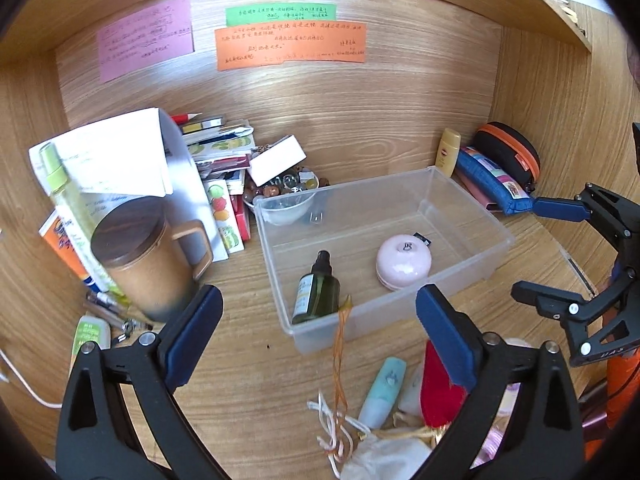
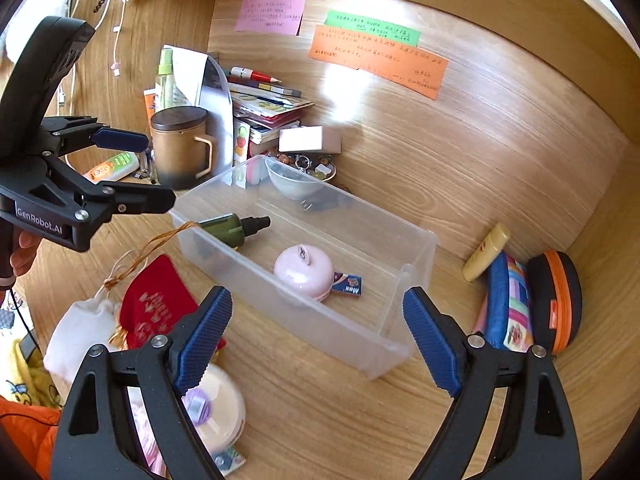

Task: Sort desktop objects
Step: 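Withdraw both tools toward the cream tub and red pouch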

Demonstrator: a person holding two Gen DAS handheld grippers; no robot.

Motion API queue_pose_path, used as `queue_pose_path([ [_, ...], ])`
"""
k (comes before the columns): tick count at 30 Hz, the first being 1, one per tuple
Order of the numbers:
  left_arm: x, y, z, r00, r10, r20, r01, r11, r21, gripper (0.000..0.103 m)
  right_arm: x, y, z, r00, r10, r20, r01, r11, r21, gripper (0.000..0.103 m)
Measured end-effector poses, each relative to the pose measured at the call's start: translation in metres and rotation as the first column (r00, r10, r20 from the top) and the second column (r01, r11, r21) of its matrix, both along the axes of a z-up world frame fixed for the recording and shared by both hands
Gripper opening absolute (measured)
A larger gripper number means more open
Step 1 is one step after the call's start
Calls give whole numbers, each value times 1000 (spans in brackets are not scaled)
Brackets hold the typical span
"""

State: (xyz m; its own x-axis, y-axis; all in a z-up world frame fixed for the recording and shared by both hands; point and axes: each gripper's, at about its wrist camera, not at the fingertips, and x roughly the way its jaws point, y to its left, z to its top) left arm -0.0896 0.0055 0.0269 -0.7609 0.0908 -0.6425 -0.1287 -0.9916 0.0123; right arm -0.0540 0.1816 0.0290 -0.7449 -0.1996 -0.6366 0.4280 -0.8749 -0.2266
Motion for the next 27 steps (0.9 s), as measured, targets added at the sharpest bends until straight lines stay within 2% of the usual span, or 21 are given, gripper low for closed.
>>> queue_pose_path([
  [10, 28, -1, -19, 999, 17, 40, -18, 999, 30, 100, 32, 11, -13, 1000, -9, 28, 11, 999, -49, 90],
  [16, 43, 2, -32, 997, 34, 64, -35, 999, 16, 100, 53, 7, -26, 998, 22, 53, -20, 999, -31, 90],
  [23, 54, 2, -41, 995, 45, 91, -50, 997, 53, 100, 66, 0, -40, 992, 70, 107, -60, 994, -92, 90],
  [27, 59, 6, -42, 995, 45, 84, -50, 997, 52, 100, 67, -7, -52, 987, 83, 138, -71, 993, -90, 90],
])
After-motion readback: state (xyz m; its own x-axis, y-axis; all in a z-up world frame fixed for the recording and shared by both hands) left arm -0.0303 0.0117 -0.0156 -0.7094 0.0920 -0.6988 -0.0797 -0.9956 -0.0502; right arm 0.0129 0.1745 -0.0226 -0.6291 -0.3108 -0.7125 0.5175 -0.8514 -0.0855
